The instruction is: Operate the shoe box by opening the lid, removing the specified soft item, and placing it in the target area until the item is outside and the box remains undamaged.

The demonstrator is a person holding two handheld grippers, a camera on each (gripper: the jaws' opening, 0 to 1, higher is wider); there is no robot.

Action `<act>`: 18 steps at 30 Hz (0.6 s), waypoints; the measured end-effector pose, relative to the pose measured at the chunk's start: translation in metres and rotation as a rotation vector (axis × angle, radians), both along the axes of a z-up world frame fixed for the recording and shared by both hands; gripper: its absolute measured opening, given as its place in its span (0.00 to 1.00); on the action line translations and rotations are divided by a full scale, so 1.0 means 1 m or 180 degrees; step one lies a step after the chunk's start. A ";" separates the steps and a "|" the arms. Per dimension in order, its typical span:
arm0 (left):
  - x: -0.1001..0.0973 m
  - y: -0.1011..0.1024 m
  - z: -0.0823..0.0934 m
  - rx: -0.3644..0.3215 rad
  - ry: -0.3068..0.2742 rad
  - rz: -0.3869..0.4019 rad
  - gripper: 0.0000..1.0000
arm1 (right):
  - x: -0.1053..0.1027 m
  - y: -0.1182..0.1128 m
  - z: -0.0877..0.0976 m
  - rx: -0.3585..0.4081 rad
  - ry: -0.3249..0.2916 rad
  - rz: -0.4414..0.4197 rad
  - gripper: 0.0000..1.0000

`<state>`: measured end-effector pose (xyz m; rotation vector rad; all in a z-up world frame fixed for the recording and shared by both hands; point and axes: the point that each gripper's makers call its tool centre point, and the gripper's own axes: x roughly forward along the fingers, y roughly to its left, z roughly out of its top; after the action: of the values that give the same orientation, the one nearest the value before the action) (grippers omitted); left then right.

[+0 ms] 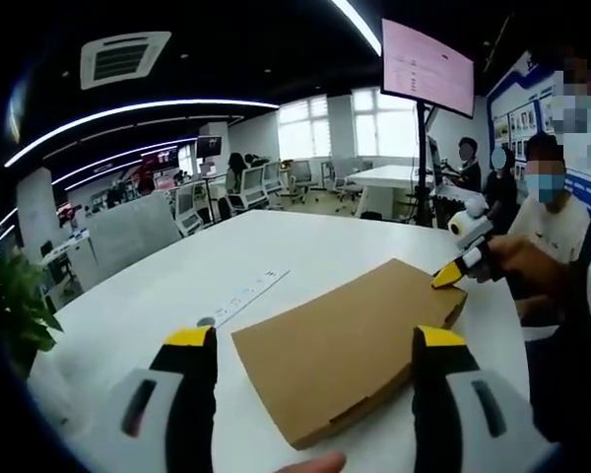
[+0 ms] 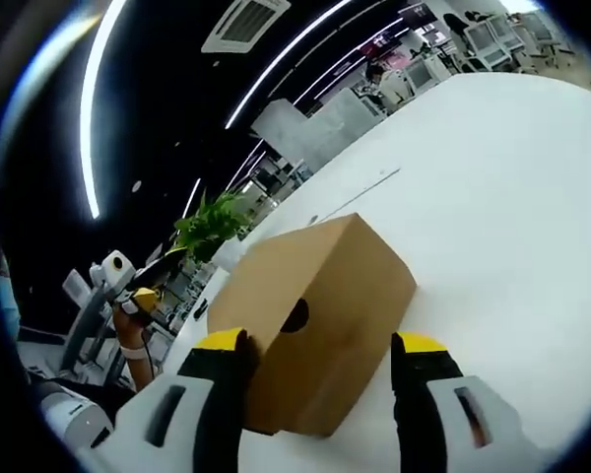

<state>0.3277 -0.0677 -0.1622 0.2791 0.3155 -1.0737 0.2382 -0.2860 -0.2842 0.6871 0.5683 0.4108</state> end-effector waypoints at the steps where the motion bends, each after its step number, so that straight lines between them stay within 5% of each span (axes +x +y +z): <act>1: 0.000 0.001 0.000 0.0007 0.0006 0.0022 0.84 | 0.000 0.001 0.000 0.0023 0.0010 0.0007 0.59; 18: -0.003 -0.002 -0.004 0.0153 -0.0065 -0.0016 0.85 | 0.000 0.006 0.001 0.0285 0.0113 0.0065 0.52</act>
<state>0.3245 -0.0694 -0.1662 0.3339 0.3227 -1.0687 0.2381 -0.2802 -0.2835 0.7763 0.5935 0.4459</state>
